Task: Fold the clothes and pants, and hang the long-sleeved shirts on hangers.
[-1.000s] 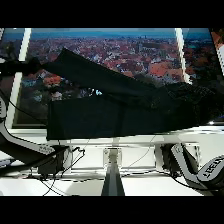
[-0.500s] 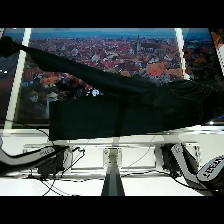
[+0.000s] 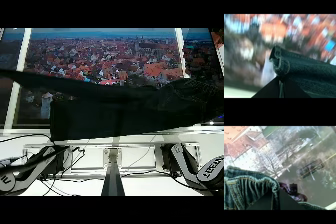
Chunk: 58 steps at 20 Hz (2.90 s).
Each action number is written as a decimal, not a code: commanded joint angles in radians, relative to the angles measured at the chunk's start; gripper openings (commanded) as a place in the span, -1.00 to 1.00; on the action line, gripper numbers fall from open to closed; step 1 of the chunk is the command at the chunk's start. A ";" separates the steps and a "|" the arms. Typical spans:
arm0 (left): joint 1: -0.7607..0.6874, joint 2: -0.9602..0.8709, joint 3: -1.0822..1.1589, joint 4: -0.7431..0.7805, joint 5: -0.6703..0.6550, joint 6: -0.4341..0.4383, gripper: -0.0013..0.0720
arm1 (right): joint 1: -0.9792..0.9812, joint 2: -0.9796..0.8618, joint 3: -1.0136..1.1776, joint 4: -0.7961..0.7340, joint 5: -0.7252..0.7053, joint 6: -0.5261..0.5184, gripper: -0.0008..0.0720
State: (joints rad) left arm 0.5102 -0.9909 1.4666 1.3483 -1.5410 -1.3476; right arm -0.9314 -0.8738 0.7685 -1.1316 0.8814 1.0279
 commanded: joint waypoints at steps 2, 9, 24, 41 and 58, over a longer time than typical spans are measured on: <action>-0.006 -0.090 -0.218 -0.106 0.148 -0.026 -0.90 | 0.000 0.000 0.000 0.002 -0.002 0.001 -0.89; -0.010 -0.532 -0.271 -0.728 0.588 0.051 -0.90 | 0.002 -0.001 -0.003 0.045 -0.007 0.005 -0.89; 0.087 -0.620 -0.267 -1.086 0.263 0.716 -0.91 | 0.002 -0.001 -0.003 0.062 -0.047 0.005 -0.89; 0.062 -0.545 -0.336 -0.430 0.251 0.408 0.88 | 0.002 -0.001 -0.003 0.062 -0.055 0.005 -0.89; -0.090 -0.646 -0.165 -0.550 0.441 0.412 -0.90 | 0.002 -0.098 -0.003 0.062 -0.122 0.043 -0.89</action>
State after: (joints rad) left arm 0.4282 -1.6619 1.2240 0.8330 -1.1198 -0.9382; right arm -0.9302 -0.9253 0.7654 -1.0687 0.7761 1.0420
